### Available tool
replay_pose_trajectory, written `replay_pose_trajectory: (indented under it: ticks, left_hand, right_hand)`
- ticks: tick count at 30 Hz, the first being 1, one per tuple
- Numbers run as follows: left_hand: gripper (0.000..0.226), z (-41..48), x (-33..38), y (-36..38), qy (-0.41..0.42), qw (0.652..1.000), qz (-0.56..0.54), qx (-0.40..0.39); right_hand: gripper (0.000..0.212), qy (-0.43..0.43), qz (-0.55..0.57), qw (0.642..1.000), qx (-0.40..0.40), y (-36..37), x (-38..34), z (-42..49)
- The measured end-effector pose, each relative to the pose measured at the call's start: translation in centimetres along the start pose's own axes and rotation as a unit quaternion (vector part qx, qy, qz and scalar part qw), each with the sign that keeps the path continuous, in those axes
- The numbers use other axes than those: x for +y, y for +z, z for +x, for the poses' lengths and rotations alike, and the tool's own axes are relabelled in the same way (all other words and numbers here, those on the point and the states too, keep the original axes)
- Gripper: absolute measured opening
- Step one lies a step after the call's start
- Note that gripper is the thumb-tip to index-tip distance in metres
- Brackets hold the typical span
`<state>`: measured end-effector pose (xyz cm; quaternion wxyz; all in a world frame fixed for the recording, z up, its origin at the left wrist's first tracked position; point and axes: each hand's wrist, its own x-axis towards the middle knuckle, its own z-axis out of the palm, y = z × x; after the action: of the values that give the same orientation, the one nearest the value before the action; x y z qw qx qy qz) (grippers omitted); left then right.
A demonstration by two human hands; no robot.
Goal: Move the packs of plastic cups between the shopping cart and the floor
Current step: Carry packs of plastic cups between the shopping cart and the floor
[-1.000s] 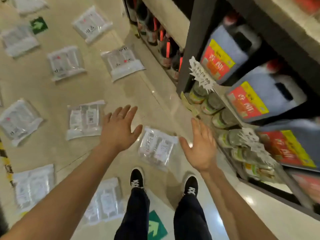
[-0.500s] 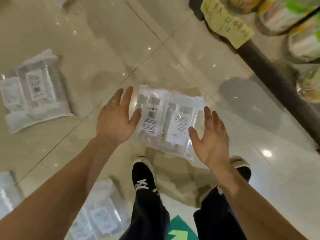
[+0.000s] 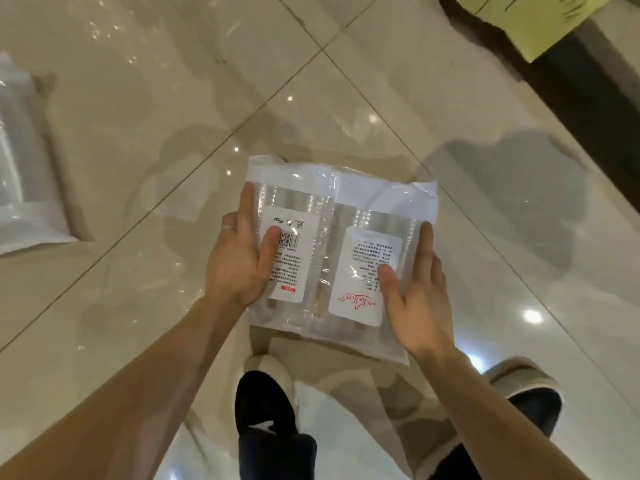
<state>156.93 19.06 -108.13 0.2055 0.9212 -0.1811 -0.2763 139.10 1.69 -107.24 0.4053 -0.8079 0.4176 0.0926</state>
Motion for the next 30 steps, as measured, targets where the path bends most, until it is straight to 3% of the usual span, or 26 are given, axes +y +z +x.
replay_pose_trajectory:
  ticks: [3, 7, 15, 23, 30]
  left_hand:
    - [0.069, -0.6, 2.1, -3.4, -0.033, 0.998, -0.043, 0.044]
    - [0.073, -1.1, 6.3, -12.9, -0.014, 0.989, -0.079, 0.124]
    - [0.073, -6.5, 17.5, -45.1, 0.003, 0.930, -0.150, 0.336]
    - [0.067, -21.2, 32.0, -79.6, 0.065, 0.856, -0.108, 0.501]
    - [0.066, -35.8, 44.2, -97.9, 0.165, 0.802, -0.103, 0.564]
  right_hand:
    - [0.077, -0.046, 0.027, 0.999, 0.012, -3.4, -4.0, 0.6]
    - [0.076, -0.137, 0.023, 0.990, 0.040, -10.0, -13.2, 1.7]
    - [0.074, -0.337, 0.038, 0.933, 0.115, -27.9, -43.8, -1.4]
    - [0.073, -0.467, 0.072, 0.862, 0.185, -49.7, -74.3, -17.3]
    - [0.072, -0.505, 0.072, 0.806, 0.300, -66.9, -86.5, -35.3]
